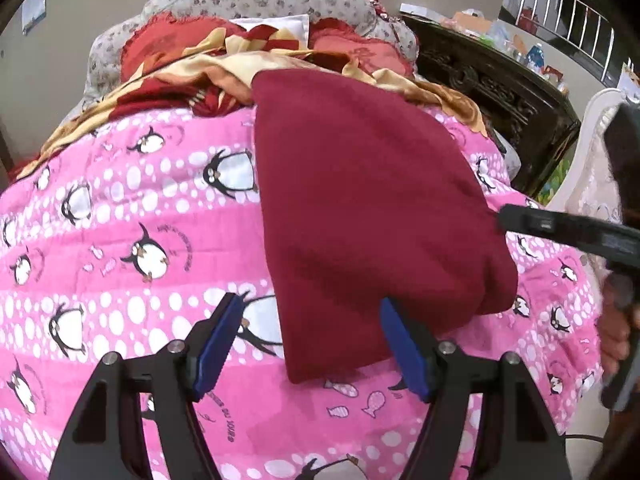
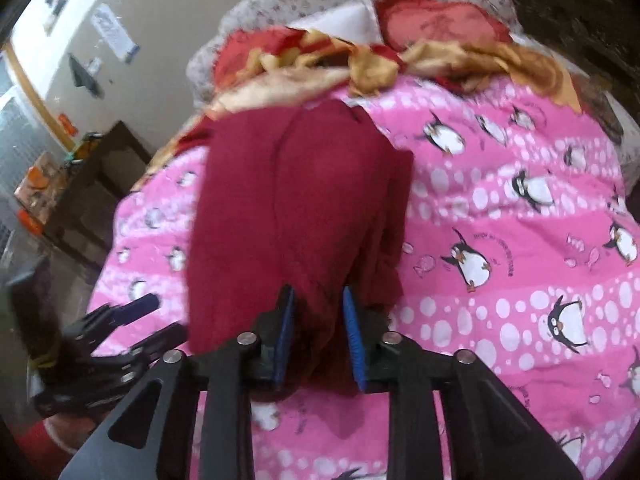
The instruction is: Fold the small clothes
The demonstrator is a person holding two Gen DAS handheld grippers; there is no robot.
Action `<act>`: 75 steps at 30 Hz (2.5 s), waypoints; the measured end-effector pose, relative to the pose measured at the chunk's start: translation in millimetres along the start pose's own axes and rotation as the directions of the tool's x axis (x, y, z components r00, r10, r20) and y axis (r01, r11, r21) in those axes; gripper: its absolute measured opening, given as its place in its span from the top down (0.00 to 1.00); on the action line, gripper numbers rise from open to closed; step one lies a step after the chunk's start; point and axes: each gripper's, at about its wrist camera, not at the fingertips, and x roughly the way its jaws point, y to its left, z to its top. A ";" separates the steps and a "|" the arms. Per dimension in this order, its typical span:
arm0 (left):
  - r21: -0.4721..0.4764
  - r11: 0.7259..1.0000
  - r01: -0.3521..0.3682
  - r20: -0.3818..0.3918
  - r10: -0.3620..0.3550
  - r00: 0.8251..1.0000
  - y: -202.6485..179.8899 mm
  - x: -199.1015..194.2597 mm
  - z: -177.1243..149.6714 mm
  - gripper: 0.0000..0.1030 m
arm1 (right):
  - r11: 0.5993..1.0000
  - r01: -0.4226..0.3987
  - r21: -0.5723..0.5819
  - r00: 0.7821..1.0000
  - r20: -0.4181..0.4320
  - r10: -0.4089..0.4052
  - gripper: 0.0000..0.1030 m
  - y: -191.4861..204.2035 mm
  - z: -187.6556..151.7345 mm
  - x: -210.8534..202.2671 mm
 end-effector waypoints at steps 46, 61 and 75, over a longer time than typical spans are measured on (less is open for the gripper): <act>-0.034 0.996 -0.082 -0.036 0.081 0.996 -22.3 53.4 38.0 0.16 | 0.999 0.051 0.002 0.997 0.065 -0.051 0.64 -50.0 85.0 44.3; -0.024 0.996 -0.081 -0.027 0.080 0.996 -23.3 54.0 34.8 0.15 | 0.964 0.109 -0.243 0.993 -0.011 -0.115 0.64 0.0 14.2 60.3; -0.046 0.996 -0.075 0.019 0.076 0.997 -17.3 27.8 34.7 0.15 | 0.975 0.123 -0.186 0.992 0.061 -0.114 0.62 23.4 17.5 12.4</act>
